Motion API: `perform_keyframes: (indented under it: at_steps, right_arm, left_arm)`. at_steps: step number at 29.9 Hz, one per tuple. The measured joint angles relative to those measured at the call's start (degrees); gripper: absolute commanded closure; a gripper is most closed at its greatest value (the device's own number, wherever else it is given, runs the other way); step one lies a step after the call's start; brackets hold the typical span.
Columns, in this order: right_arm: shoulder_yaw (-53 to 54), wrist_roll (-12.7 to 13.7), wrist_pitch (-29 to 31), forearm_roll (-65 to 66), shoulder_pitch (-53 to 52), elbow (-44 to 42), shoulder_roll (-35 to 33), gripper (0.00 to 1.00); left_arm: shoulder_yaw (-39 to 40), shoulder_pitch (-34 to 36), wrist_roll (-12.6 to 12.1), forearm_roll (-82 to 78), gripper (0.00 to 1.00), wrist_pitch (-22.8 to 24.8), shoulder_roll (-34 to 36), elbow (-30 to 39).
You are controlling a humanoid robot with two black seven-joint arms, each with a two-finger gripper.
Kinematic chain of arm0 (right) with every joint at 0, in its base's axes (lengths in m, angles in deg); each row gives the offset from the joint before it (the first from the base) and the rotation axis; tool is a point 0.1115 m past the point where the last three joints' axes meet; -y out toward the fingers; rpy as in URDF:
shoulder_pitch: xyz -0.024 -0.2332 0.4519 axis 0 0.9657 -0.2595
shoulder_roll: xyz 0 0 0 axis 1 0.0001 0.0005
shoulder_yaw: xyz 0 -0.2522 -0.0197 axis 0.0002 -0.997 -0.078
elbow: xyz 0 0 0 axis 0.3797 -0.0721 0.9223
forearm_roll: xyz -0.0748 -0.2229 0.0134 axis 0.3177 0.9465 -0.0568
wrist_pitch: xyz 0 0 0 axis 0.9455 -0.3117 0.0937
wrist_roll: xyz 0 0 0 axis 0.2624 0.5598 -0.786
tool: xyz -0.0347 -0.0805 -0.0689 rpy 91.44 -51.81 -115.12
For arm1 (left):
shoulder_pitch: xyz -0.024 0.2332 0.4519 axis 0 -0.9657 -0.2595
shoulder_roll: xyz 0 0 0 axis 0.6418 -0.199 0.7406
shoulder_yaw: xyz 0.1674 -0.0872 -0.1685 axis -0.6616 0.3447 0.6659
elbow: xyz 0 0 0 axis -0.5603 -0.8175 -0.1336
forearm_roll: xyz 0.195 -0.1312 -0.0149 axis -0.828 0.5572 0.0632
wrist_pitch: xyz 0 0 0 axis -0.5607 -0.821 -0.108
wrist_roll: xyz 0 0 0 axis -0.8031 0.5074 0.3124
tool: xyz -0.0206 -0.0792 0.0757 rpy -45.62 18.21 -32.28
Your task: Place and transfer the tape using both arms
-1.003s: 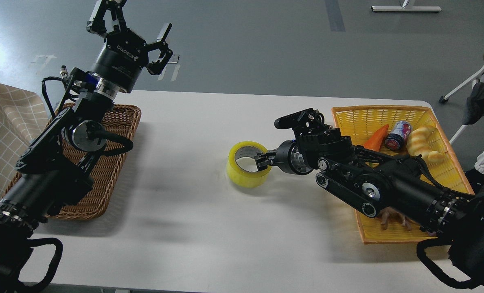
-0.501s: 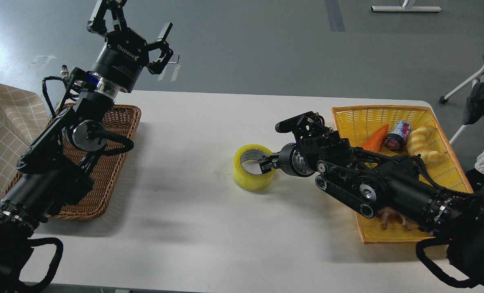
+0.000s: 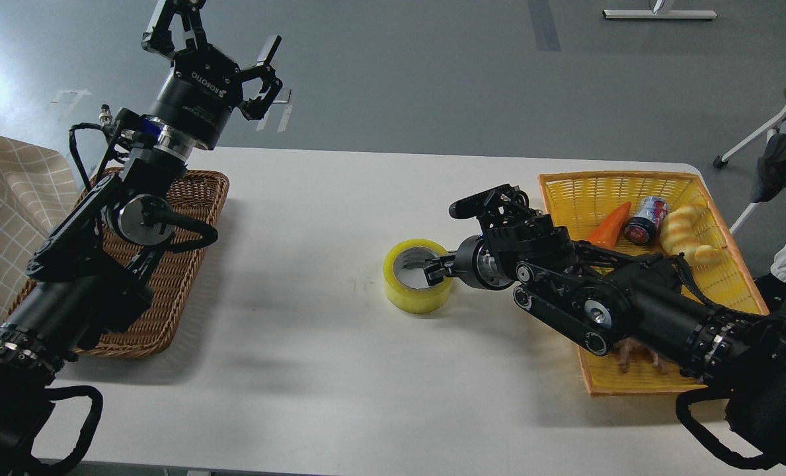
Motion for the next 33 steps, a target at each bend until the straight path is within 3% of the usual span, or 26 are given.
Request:
perform_keyframes:
  at_steps: [1, 5, 10, 18, 27, 33]
  right_arm:
    - [0.21, 0.0, 0.0, -0.13, 0.0, 0.12, 0.0, 0.06]
    - [1.23, 0.08, 0.0, -0.38, -0.04, 1.06, 0.0, 0.0]
    - [1.86, 0.39, 0.0, -0.53, -0.2, 4.23, -1.62, 0.0]
    - [3.24, 0.42, -0.01, -0.58, -0.44, 15.7, -12.04, 0.0]
    - [12.49, 0.41, -0.06, -1.25, 0.38, 25.92, -22.55, 0.0]
    - [21.7, 0.35, -0.04, -10.08, 2.4, 29.4, -28.15, 0.0]
  left_arm:
    - [0.0, 0.0, 0.0, 0.0, 0.02, 0.0, 0.01, 0.01]
    - [0.0, -0.06, 0.0, 0.0, 0.02, 0.0, 0.16, 0.01]
    - [0.0, -0.09, 0.0, 0.25, 0.02, 0.0, 0.07, 0.01]
    - [-0.01, -0.18, -0.01, 0.32, 0.02, 0.0, -0.07, -0.08]
    - [-0.49, -0.26, -0.15, 0.26, 0.02, 0.0, 0.0, -0.15]
    - [-0.63, -0.26, -0.17, 0.26, 0.02, 0.0, 0.4, -0.34]
